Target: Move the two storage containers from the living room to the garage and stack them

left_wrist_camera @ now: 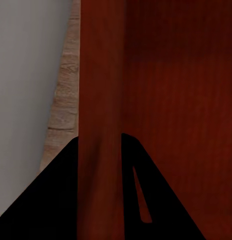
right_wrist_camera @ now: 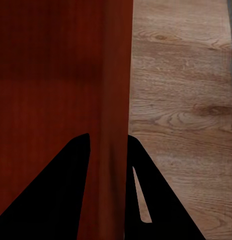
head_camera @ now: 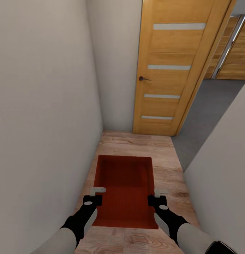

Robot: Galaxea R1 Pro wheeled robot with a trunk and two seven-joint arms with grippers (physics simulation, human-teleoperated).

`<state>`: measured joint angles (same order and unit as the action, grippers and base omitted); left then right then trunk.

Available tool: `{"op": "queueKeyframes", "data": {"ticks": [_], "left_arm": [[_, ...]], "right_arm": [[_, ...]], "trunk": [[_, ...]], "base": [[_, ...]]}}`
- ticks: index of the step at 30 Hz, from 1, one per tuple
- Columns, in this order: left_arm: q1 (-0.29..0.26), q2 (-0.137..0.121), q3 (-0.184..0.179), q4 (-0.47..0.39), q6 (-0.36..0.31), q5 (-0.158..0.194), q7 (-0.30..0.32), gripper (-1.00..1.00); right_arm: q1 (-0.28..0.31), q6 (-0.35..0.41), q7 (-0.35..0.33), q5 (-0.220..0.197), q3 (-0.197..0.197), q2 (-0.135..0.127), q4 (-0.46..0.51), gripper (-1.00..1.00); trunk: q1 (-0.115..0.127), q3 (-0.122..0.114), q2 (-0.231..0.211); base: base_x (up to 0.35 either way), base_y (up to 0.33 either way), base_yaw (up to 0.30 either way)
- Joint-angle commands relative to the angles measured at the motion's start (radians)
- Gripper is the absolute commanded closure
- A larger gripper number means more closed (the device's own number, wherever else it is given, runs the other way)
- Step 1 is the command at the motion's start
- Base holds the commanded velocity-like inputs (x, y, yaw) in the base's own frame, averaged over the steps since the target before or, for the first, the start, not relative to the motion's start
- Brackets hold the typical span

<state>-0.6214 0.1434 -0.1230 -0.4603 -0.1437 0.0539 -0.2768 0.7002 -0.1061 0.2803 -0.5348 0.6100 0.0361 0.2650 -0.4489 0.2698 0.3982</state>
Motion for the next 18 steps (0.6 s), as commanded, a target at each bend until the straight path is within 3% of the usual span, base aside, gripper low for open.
{"op": "queueKeyframes", "data": {"ticks": [1, 18], "left_arm": [[0.000, -0.002, -0.020, 0.003, -0.059, 0.030, -0.012, 1.00], [0.000, -0.002, -0.020, 0.003, -0.059, 0.030, -0.012, 1.00]], "right_arm": [[0.002, -0.007, 0.020, 0.012, -0.018, -0.008, 0.002, 1.00], [0.002, -0.007, 0.020, 0.012, -0.018, -0.008, 0.002, 1.00]], "trunk": [[-0.001, 0.002, 0.002], [-0.001, 0.002, 0.002]], "base": [[0.322, 0.000, 0.000], [0.322, 0.000, 0.000]]}}
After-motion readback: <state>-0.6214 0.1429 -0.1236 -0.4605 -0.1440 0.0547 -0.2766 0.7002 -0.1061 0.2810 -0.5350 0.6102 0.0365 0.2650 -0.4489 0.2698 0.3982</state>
